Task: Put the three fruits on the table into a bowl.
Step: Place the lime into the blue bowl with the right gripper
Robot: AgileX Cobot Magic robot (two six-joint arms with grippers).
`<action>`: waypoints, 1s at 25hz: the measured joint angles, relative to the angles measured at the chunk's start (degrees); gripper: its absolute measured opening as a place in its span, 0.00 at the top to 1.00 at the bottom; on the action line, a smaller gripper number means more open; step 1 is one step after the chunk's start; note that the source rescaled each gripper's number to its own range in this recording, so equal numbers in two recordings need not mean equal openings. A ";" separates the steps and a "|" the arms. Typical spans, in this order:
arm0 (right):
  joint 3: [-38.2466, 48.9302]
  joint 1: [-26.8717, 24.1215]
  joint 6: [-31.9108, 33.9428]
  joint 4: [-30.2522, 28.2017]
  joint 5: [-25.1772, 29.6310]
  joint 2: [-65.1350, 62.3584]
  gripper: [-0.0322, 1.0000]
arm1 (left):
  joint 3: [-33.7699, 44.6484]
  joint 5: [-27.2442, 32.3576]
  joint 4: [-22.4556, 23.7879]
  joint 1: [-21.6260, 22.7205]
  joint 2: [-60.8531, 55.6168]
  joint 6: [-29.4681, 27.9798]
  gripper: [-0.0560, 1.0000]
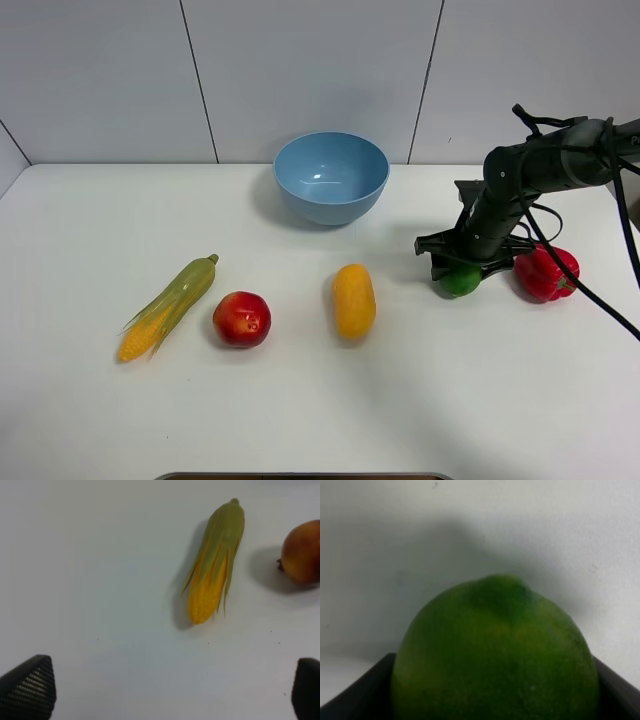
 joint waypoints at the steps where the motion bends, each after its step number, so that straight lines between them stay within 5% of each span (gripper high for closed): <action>1: 0.00 0.00 0.00 0.00 0.00 0.00 0.78 | 0.00 0.00 0.00 0.00 0.00 0.00 0.00; 16: 0.00 1.74 0.00 -0.07 4.19 -17.66 0.78 | 0.00 0.00 0.00 0.00 0.00 0.00 0.00; 25: -0.90 8.29 -0.50 -0.07 -4.06 -26.39 0.78 | 0.00 0.00 0.00 0.00 0.00 0.00 0.00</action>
